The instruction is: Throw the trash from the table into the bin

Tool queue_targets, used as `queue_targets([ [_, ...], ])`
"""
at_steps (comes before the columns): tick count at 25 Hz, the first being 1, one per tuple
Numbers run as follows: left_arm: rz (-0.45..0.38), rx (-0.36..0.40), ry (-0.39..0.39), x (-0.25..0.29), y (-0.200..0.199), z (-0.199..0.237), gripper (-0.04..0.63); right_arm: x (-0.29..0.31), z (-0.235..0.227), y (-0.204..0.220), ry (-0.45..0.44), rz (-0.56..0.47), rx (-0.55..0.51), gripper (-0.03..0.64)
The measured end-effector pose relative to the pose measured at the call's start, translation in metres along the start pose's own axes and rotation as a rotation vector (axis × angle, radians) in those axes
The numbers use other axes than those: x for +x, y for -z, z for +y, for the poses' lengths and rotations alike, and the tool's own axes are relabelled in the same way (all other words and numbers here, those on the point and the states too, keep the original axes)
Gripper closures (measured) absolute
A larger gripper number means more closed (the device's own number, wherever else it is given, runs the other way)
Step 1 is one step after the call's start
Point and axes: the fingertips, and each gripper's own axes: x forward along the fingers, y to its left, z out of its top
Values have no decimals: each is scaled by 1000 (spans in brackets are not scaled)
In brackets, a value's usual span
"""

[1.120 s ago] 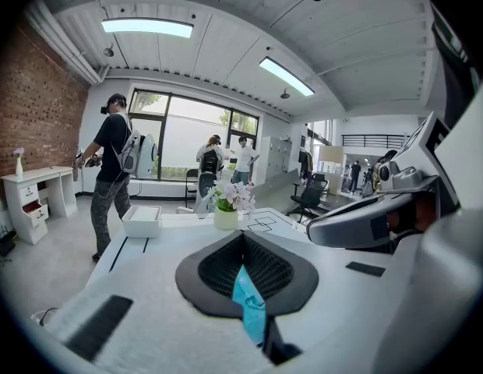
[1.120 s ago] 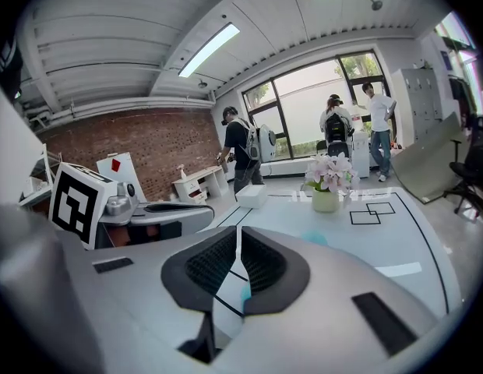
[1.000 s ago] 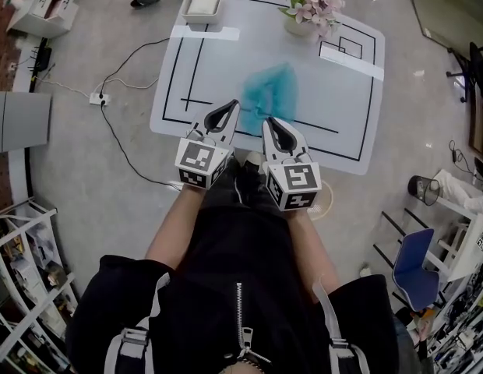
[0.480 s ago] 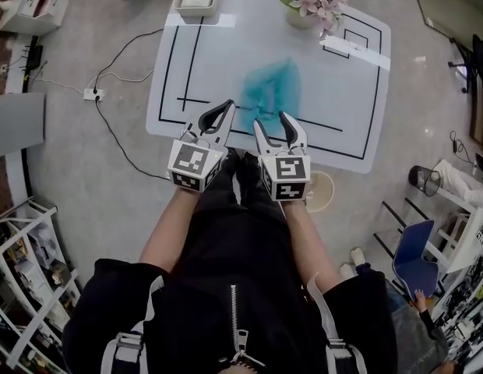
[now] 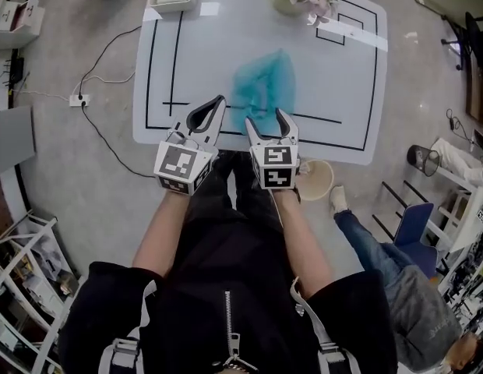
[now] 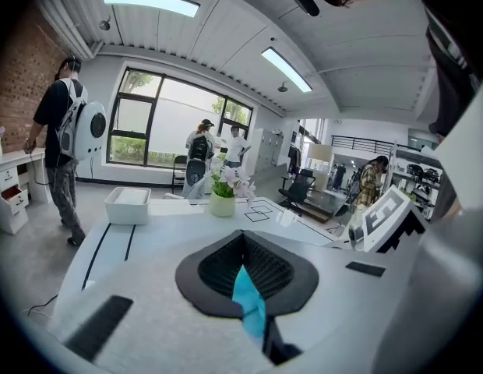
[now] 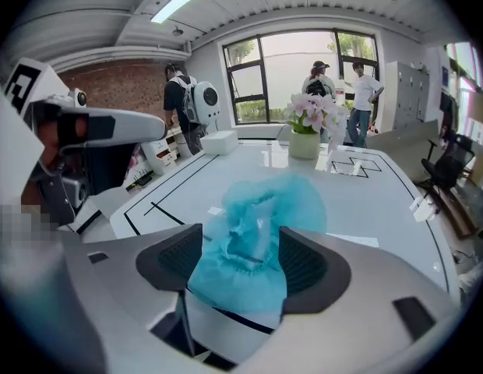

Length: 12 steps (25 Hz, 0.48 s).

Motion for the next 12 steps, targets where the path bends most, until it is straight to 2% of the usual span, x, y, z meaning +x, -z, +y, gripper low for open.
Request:
queue_targets([
  [12, 23, -17, 23, 12, 19, 12, 589, 45, -8, 36, 43, 113, 23, 327],
])
